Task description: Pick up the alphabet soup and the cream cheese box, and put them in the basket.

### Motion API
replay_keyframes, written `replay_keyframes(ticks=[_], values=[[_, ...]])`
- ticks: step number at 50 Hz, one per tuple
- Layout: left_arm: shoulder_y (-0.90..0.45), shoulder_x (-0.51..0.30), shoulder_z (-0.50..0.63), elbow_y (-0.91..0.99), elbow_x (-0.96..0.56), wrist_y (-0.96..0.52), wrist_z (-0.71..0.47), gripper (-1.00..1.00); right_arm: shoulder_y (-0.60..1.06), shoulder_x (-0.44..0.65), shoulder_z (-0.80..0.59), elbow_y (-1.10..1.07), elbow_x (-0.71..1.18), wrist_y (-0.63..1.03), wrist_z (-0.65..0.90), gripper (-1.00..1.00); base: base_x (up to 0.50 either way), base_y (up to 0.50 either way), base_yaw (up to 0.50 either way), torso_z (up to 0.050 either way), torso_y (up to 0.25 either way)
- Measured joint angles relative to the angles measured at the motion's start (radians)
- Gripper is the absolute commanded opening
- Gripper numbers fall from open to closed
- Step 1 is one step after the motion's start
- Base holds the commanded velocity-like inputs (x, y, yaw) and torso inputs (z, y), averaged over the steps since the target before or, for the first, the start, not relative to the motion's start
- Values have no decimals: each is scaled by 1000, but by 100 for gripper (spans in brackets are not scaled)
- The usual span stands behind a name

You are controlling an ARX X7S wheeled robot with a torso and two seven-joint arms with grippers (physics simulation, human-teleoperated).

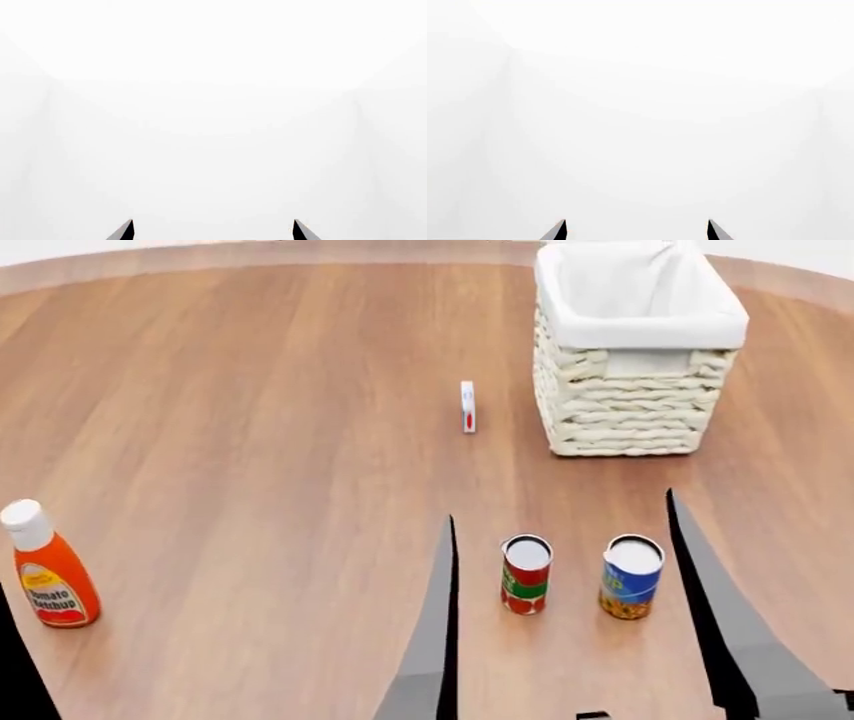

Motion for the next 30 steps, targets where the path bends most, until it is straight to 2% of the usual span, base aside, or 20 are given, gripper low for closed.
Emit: replay_keyframes(ticks=[30], values=[[5,-23,40,-11,13,9,-30,100,-10,-1,26,-3,15,-4,-16,100,177,0,0,0,0]])
